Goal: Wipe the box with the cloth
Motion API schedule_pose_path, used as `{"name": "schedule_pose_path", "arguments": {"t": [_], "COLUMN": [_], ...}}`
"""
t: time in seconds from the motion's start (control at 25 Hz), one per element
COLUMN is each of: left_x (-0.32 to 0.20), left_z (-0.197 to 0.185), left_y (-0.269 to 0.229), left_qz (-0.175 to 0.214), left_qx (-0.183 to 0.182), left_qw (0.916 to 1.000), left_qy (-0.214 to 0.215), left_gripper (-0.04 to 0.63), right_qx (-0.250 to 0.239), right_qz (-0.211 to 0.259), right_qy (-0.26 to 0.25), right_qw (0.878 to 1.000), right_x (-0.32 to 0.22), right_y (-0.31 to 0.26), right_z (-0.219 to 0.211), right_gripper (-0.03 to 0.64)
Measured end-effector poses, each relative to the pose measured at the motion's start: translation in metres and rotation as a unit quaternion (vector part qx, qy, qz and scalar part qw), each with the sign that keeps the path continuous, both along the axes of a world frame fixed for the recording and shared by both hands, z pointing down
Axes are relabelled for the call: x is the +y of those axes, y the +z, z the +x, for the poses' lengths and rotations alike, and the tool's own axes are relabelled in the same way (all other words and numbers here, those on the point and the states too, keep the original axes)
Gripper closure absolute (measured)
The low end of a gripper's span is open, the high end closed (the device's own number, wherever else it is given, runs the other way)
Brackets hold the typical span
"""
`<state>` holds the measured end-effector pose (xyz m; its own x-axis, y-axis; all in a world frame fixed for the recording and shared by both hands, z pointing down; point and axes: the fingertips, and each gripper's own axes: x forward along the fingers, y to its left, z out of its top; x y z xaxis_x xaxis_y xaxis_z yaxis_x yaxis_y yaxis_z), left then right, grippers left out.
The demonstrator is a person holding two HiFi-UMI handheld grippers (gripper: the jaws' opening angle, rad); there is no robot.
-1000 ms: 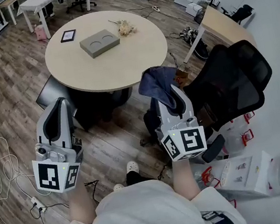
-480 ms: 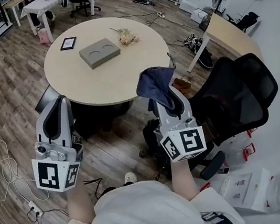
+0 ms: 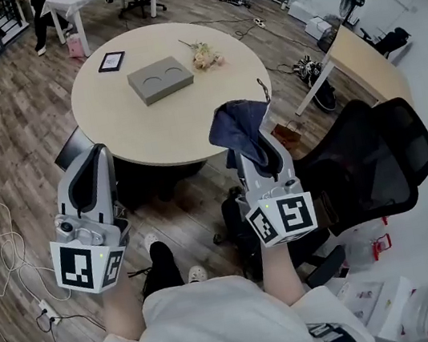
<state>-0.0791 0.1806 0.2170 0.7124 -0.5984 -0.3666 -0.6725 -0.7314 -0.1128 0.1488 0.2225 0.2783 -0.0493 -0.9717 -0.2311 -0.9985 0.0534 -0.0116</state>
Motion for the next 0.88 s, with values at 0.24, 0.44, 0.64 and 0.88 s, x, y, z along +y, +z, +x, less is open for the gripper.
{"name": "schedule_pose_path", "arguments": {"t": [0.24, 0.44, 0.64, 0.88], "left_x": [-0.048, -0.099, -0.148, -0.204], "left_z": [-0.005, -0.013, -0.021, -0.034], "left_y": [0.004, -0.002, -0.008, -0.012], "left_qz": [-0.003, 0.001, 0.005, 0.005], "left_qx": [0.002, 0.004, 0.008, 0.012], "left_qw": [1.0, 1.0, 0.9999, 0.9997], "left_qy": [0.004, 0.005, 0.007, 0.018], "left_gripper": [0.592, 0.592, 0.592, 0.592], "right_qx": [0.001, 0.0, 0.003, 0.003], "right_qz": [-0.001, 0.004, 0.009, 0.008], "right_qy": [0.0, 0.004, 0.007, 0.015], "right_qw": [1.0, 1.0, 1.0, 1.0], "right_x": [-0.048, -0.099, -0.148, -0.197], "right_y": [0.0, -0.006, -0.013, -0.016], "right_z": [-0.006, -0.011, -0.019, -0.033], "right_gripper": [0.518, 0.518, 0.518, 0.518]}}
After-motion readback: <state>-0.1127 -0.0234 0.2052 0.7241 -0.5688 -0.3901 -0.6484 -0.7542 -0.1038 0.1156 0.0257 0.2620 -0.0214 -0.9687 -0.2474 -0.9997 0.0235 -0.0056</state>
